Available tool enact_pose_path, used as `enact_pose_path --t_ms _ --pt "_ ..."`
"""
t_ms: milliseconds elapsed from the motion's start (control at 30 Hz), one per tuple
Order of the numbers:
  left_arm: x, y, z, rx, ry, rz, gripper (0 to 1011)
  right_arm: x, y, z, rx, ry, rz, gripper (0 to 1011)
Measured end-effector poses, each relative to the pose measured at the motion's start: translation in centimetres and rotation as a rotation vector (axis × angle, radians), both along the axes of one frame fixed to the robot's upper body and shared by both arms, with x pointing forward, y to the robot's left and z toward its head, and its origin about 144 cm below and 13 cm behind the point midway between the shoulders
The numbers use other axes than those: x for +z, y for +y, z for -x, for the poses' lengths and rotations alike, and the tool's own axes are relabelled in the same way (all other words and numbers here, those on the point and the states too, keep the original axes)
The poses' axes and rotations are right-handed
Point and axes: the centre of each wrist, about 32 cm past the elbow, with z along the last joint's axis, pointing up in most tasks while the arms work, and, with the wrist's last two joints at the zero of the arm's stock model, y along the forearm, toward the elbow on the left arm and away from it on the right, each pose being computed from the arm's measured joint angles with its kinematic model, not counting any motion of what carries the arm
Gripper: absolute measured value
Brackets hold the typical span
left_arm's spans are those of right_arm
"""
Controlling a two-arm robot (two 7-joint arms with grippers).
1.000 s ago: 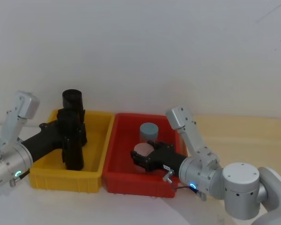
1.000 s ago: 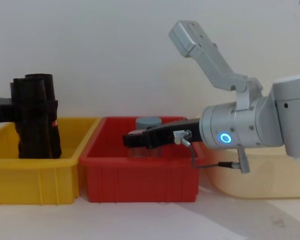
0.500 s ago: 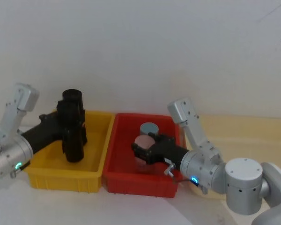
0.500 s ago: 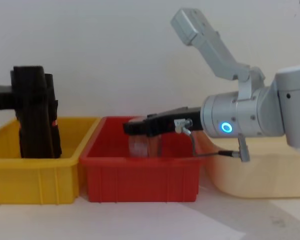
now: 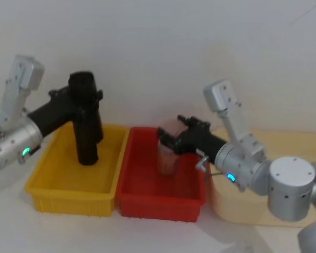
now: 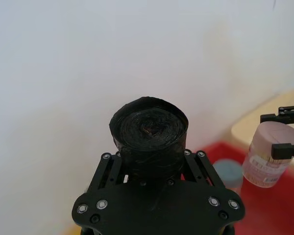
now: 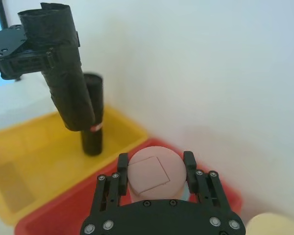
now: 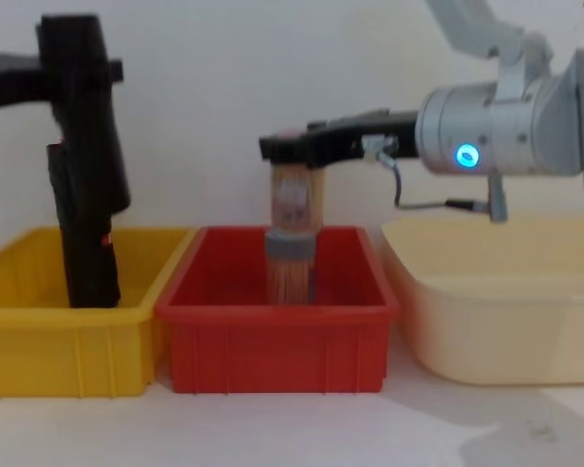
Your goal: Pick up the garbage bag with the one hand and transfer it to the other hand.
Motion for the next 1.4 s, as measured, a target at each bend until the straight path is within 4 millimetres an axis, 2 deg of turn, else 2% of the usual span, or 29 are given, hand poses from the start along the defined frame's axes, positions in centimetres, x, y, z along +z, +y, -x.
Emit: enact_pose_path --t_ms 200,367,500,667,900,967,1000,1133,1367,1400 --pt "2.5 -1.0 -1.7 -0.055 -0.079 0.015 445 2.1 -1.0 0.2 -0.033 -0.078 0.001 658" --pt "4.1 -2.2 -3.0 -0.108 -0.127 0.035 445 4.3 -2.7 0.8 -0.092 -0.157 0.010 658" --pt "5.7 -3.5 -4.3 -0.167 -0.169 0.055 445 5.3 -3.9 1.4 -0.138 -0.192 0.020 658" --pt "6.8 -5.2 -5.7 -0.233 -0.191 0.078 445 6.3 -5.8 2.4 -0.210 -0.224 0.037 658" --pt "7.8 -7.9 -7.7 -0.332 -0.205 0.112 445 6.7 -7.9 3.7 -0.296 -0.229 0.059 658" --pt "8.0 -8.6 -8.1 -0.354 -0.205 0.119 445 6.6 -8.8 4.2 -0.331 -0.217 0.072 658" --pt "8.2 -9.7 -8.8 -0.390 -0.201 0.132 445 6.6 -9.3 4.5 -0.352 -0.212 0.076 658" --pt "8.2 -11.0 -9.7 -0.434 -0.194 0.145 445 6.1 -10.6 5.2 -0.398 -0.183 0.092 658" --pt "7.8 -15.0 -12.2 -0.551 -0.154 0.186 445 5.0 -12.3 5.9 -0.454 -0.123 0.113 658" --pt "7.6 -16.1 -12.7 -0.583 -0.142 0.195 445 4.9 -12.4 5.9 -0.458 -0.118 0.112 658"
